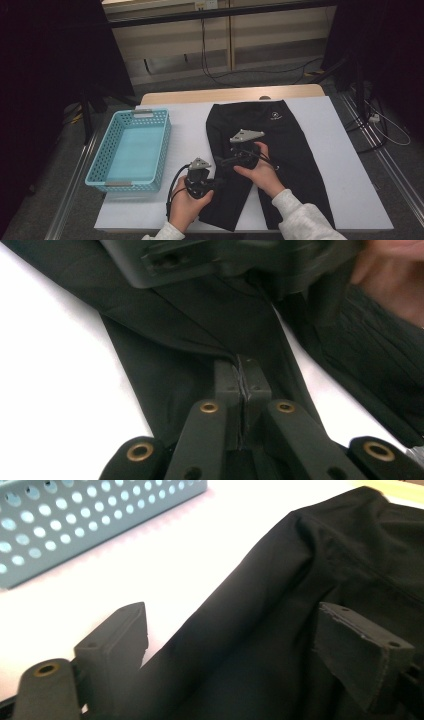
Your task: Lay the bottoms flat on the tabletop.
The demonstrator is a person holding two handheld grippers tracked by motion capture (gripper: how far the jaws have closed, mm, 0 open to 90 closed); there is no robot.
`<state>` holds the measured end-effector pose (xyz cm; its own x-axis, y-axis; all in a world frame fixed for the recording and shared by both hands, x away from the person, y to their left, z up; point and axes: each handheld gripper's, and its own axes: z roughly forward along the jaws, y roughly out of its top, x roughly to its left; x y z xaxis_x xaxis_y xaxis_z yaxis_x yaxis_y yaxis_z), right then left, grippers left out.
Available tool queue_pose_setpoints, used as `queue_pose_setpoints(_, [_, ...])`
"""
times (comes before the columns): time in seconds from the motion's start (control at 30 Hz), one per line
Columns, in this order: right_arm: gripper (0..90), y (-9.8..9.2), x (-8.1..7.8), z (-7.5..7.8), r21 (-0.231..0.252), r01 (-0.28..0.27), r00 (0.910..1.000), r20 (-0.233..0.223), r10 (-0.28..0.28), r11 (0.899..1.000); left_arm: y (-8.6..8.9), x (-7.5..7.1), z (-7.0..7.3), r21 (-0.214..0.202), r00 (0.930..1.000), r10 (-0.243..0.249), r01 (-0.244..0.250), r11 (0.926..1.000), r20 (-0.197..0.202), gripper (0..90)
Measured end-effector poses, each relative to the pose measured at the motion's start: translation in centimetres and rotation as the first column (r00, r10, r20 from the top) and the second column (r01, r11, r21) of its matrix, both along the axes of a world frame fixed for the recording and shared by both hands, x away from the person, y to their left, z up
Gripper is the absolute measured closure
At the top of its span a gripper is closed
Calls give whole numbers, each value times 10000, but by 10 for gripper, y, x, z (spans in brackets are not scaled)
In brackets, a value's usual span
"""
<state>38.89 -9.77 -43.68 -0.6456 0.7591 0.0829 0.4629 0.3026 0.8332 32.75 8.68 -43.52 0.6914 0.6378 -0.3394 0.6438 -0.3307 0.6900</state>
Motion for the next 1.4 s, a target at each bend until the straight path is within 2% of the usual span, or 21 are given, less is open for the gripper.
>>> queue_pose_setpoints(0.03, [178,1,2,-3,-94,103,9999,60,-102,9999,0,0,0,0,10000,0,0,10000,0,892])
queue_pose_setpoints(0.1, [206,3,9,-10,283,275,9983,-526,-260,9992,0,0,0,14,10000,-42,42,10000,-2,892])
queue_pose_setpoints(0.3, [334,19,21,-19,-301,218,9964,-806,-242,9993,2,0,2,-141,10000,-50,51,9999,54,892])
queue_pose_setpoints(0.33, [363,24,27,-22,-676,394,9959,-788,-447,9969,2,0,3,-169,9999,-28,30,9999,97,892])
queue_pose_setpoints(0.37, [443,25,29,-23,-668,418,9947,-910,-478,9969,3,0,3,-177,10000,-19,21,9998,89,892])
queue_pose_setpoints(0.4, [443,25,29,-23,-668,418,9947,-910,-478,9969,4,0,4,-209,9999,22,-20,9998,111,892])
queue_pose_setpoints(0.43, [578,25,32,-24,-794,264,9944,-997,-343,9965,5,1,4,-231,9999,22,-18,9997,154,892])
queue_pose_setpoints(0.47, [779,24,34,-25,-1091,222,9957,-866,-317,9938,5,1,3,-238,9999,51,-47,9997,156,892])
queue_pose_setpoints(0.5, [779,24,34,-25,-1091,222,9957,-866,-317,9938,6,1,3,-205,9999,94,-91,9997,136,892])
queue_pose_setpoints(0.53, [881,17,36,-22,-622,402,9937,-1018,-464,9973,7,2,2,-217,9997,138,-134,9997,194,892])
queue_pose_setpoints(0.73, [885,-5,31,-5,-225,900,9915,-925,-917,9957,9,6,4,-405,9994,265,-257,9989,205,893])
queue_pose_setpoints(0.83, [886,-32,18,13,-9,1119,9911,-722,-1117,9937,5,9,6,-678,9996,240,-229,9974,155,893])
queue_pose_setpoints(0.97, [887,-51,2,19,-404,1147,9905,-716,-1174,9926,-2,10,6,-721,9999,-25,34,9974,123,893])
queue_pose_setpoints(1.0, [883,-61,-8,14,-870,1249,9875,-855,-1324,9883,-6,10,5,-710,9998,-159,164,9973,71,893])
queue_pose_setpoints(1.07, [837,-68,-13,4,-1213,1121,9852,-1162,-1262,9863,-9,10,1,-625,9997,-248,246,9977,-24,893])
queue_pose_setpoints(1.13, [720,-68,-14,-3,-1613,1105,9858,-1080,-1288,9807,-10,11,0,-607,9997,-233,228,9979,-79,892])
queue_pose_setpoints(1.17, [643,-66,-12,-4,-1558,1218,9852,-1008,-1385,9802,-11,11,-1,-547,9996,-268,261,9982,-119,892])
queue_pose_setpoints(1.23, [588,-64,-10,-3,-1431,1273,9878,-716,-1386,9815,-12,11,-1,-508,9995,-281,272,9983,-161,892])
queue_pose_setpoints(1.27, [539,-57,-4,1,-1315,1087,9936,-171,-1119,9853,-12,11,-1,-519,9995,-290,282,9983,-132,892])
queue_pose_setpoints(1.3, [502,-53,0,3,-1300,998,9949,-2,-1007,9865,-13,11,0,-508,9995,-288,282,9983,-117,892])
queue_pose_setpoints(1.4, [492,-43,10,6,-1087,833,9963,294,-806,9906,-11,11,1,-522,9995,-295,288,9982,-128,892])
